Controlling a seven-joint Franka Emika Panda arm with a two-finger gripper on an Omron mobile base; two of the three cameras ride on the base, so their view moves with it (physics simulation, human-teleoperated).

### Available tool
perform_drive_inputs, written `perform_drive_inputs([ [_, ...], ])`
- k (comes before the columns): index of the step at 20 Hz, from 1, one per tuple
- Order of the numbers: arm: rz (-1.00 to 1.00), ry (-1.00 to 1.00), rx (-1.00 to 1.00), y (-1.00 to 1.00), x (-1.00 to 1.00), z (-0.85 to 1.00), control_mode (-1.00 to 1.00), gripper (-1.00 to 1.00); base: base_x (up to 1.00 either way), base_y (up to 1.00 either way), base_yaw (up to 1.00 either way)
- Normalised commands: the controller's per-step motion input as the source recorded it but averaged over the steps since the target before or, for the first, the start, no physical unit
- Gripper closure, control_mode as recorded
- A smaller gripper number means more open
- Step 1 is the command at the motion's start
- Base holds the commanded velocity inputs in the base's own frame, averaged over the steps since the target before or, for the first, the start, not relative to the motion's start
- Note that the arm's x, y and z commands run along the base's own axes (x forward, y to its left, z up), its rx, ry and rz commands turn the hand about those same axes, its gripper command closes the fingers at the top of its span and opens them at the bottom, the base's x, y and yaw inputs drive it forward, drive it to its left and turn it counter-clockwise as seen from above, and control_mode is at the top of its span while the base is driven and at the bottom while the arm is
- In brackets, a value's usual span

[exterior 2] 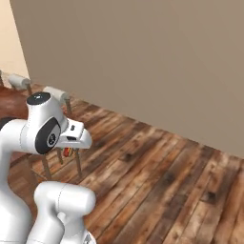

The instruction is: Place the cold items (kiwi and peach) from the fridge in one tupperware on the dining counter. Place the warm items (hot dog and kebab skewer) in the stove area in another tupperware.

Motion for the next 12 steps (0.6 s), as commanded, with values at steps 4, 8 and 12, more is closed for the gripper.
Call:
perform_drive_inputs([
  [4, 0.00, 0.00, 0.00, 0.00, 0.00, 0.00, 1.00, 1.00, 1.00, -1.00, 0.21],
  [8, 0.00, 0.00, 0.00, 0.00, 0.00, 0.00, 1.00, 1.00, 1.00, -1.00, 0.25],
  [12, 0.00, 0.00, 0.00, 0.00, 0.00, 0.00, 1.00, 1.00, 1.00, -0.86, 0.32],
])
